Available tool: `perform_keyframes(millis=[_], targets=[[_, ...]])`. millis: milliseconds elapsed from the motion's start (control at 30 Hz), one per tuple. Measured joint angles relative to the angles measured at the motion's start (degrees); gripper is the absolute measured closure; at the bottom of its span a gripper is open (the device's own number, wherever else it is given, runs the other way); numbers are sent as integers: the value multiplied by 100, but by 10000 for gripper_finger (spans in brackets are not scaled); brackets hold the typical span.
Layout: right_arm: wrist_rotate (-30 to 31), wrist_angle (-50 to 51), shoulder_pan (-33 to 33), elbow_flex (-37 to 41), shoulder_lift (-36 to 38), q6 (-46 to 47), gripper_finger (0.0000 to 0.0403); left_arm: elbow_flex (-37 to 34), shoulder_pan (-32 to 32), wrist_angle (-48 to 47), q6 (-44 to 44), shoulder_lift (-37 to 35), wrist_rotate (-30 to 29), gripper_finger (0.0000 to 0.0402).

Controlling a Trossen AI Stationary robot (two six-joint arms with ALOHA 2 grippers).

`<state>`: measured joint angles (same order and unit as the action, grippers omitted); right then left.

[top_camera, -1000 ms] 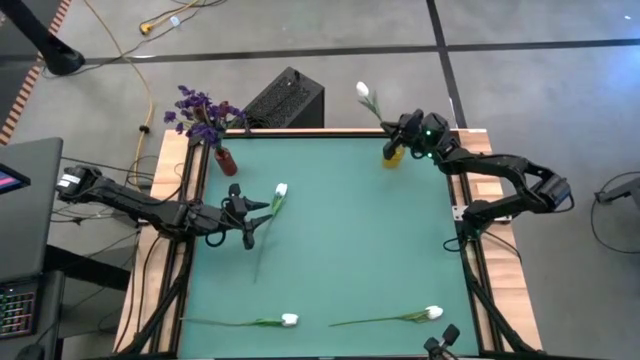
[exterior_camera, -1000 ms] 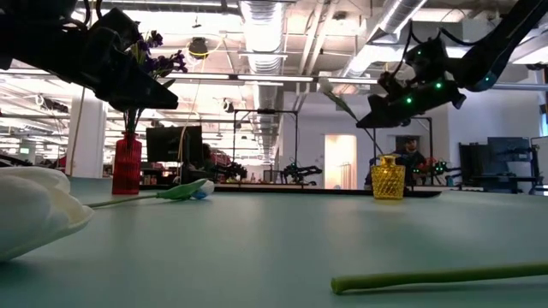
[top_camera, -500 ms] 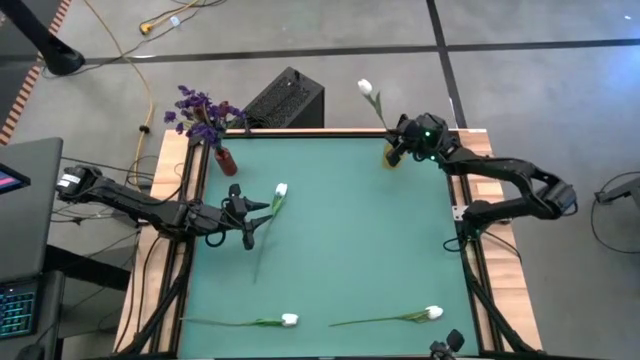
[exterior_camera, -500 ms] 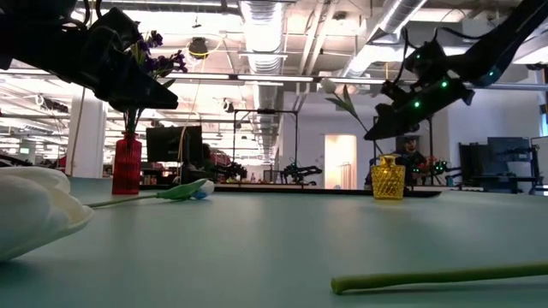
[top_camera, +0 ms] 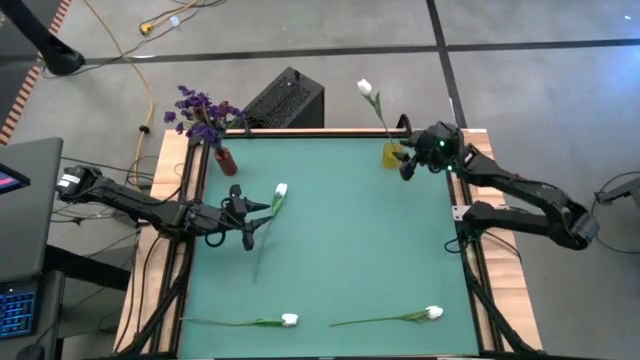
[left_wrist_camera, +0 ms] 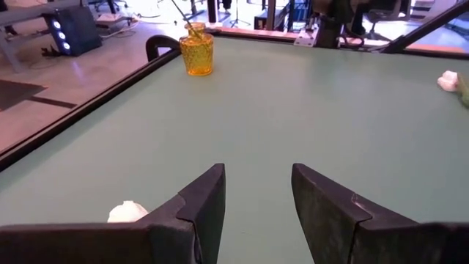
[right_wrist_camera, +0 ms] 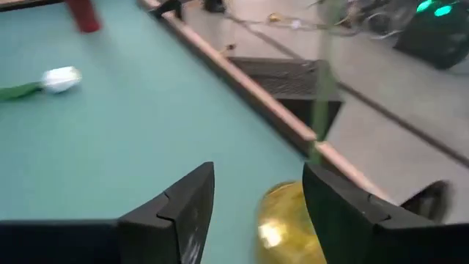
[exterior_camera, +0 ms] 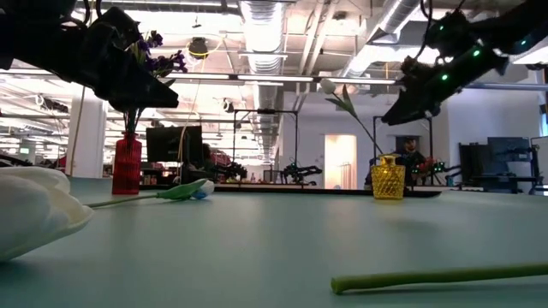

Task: Sort flowers into vase by color
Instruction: Put the right white tulip into the yellow vase

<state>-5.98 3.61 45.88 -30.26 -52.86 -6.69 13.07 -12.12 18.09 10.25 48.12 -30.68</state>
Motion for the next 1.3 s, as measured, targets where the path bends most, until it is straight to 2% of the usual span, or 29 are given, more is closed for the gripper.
perform_keyframes(millis=[100,233,533,667,767,867,967,1167,1300], targets=[[-2,465,-477,0,334,290,169,2,0,203,-12,0,44,255],[-9,590,-1326,0,581,899,174,2,0,598,-264,0,290,255],[-5,383,-3623,0,301,2006,178,4,-17,1538,-541,143,1234,255],[51,485,-4626,0,126,2563,178,8,-107,2353,-556,815,1347,255],[422,506,-5433,0,-79,2965,178,147,-111,2830,-630,1525,1348,255],[783,501,-6257,0,-394,3302,179,494,-105,2913,-891,2098,1342,255],[896,408,-6925,0,-774,3701,179,897,-105,2900,-1179,2525,1346,255],[898,447,-7701,-335,-1416,4333,179,1547,-103,2854,-1783,3185,1379,255],[839,686,-8088,-818,-1901,4539,179,1829,-74,2486,-1864,3461,1399,255]])
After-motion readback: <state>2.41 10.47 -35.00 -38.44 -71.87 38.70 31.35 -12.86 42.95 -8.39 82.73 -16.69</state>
